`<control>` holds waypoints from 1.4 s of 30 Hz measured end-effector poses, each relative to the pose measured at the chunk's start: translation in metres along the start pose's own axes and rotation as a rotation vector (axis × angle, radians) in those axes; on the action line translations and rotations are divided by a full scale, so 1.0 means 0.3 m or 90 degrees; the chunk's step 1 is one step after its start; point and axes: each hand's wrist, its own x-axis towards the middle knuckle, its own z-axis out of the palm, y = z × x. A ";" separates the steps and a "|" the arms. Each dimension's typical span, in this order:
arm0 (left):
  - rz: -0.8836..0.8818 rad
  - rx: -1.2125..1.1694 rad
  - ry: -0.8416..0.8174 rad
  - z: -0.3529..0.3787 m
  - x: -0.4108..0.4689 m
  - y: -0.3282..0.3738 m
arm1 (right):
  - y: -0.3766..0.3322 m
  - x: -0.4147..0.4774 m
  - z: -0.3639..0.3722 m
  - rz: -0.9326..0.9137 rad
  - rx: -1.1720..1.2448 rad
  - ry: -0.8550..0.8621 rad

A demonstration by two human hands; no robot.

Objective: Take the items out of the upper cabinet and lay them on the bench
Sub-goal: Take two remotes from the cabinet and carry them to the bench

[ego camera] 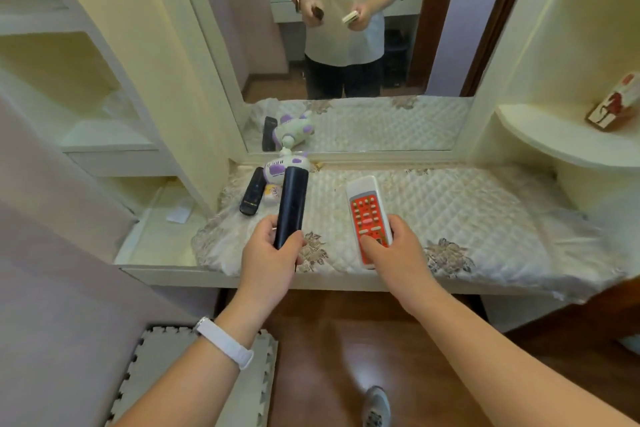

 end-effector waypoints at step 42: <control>-0.367 0.107 -0.040 0.584 1.061 -0.467 | 0.425 1.188 0.155 0.265 -0.194 -0.123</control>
